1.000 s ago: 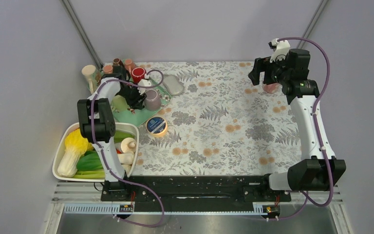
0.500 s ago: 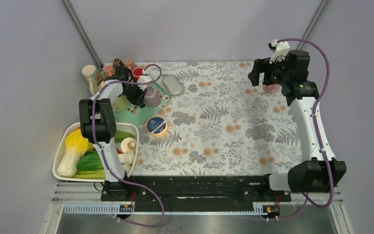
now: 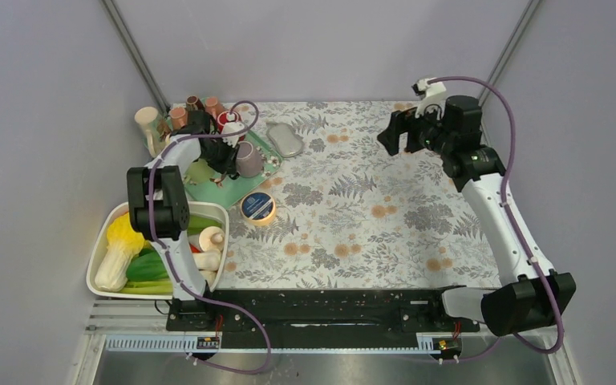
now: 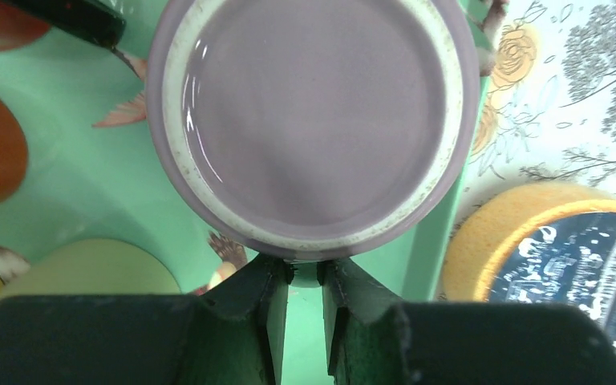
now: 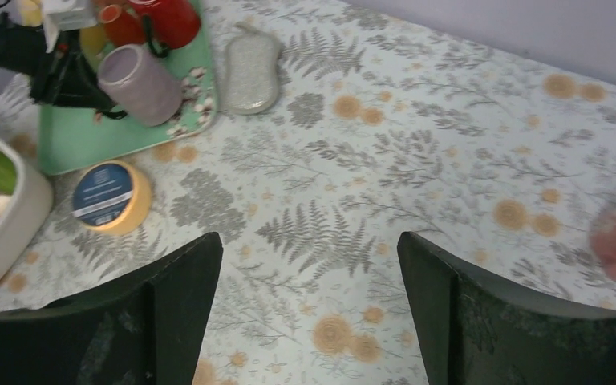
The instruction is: Turn the mug right side up
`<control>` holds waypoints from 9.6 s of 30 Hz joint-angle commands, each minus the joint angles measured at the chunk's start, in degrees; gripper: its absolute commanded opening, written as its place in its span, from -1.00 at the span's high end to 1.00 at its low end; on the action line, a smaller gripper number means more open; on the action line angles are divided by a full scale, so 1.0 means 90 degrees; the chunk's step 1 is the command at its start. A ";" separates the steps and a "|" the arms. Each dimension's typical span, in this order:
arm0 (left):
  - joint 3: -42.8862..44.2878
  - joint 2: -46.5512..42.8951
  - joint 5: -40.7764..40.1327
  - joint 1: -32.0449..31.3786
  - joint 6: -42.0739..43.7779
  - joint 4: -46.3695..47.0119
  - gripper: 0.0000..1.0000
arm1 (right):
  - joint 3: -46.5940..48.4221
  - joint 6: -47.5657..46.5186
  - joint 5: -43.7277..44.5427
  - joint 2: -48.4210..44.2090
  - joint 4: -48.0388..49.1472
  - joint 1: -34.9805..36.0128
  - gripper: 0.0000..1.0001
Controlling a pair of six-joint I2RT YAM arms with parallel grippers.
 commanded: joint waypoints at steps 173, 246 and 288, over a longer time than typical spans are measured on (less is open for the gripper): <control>-0.0237 -0.3193 -0.1342 0.0375 -0.0960 -0.1035 -0.98 | -0.0755 0.0436 0.2197 0.0566 -0.2031 0.4362 1.00; 0.1451 -0.0148 -0.0120 0.2255 0.0091 -0.0947 1.00 | -0.0287 0.0193 0.1765 0.0791 -0.1218 0.5993 -0.59; -0.0236 -0.3163 0.3288 -0.0382 0.0083 -0.3075 0.03 | -0.1573 0.5241 -0.0726 0.2315 0.8681 0.3285 1.00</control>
